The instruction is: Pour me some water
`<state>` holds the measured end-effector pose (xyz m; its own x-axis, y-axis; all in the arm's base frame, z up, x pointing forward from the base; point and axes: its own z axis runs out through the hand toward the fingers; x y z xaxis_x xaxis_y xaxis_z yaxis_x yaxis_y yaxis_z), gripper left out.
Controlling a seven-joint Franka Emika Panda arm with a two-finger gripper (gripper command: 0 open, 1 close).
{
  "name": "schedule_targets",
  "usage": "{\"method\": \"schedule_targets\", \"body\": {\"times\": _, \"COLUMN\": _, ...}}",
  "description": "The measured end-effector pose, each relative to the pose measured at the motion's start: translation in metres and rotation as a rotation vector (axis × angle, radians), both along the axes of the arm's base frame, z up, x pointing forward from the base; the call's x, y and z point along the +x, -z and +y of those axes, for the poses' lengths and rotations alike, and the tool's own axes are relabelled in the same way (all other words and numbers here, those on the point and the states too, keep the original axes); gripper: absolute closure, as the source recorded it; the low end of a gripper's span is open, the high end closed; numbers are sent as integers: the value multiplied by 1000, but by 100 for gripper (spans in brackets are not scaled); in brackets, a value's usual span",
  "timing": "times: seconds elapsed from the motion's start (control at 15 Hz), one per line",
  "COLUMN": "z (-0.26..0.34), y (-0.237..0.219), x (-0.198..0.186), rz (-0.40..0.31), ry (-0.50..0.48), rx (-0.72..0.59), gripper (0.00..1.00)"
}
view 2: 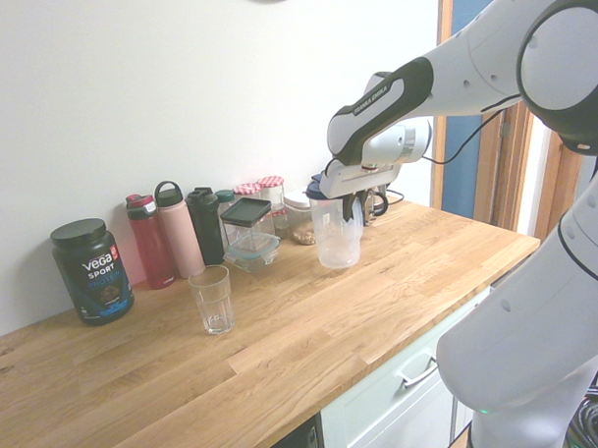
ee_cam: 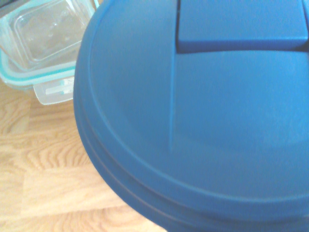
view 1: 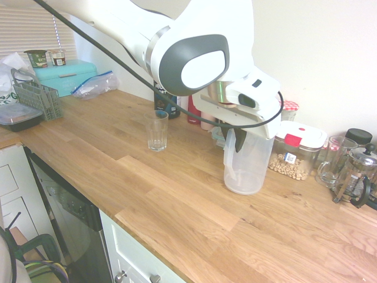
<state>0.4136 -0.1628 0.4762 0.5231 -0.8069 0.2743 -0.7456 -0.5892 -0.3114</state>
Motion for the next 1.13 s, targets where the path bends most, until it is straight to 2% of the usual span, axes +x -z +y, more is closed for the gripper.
{"method": "schedule_targets", "body": {"times": 0.87, "z": 7, "y": -3, "x": 6, "rz": 1, "ry": -12, "rx": -20, "gripper": 0}}
{"method": "schedule_targets", "body": {"times": 1.13, "z": 9, "y": -38, "x": -9, "rz": 74, "ry": -32, "rx": -23, "gripper": 0}}
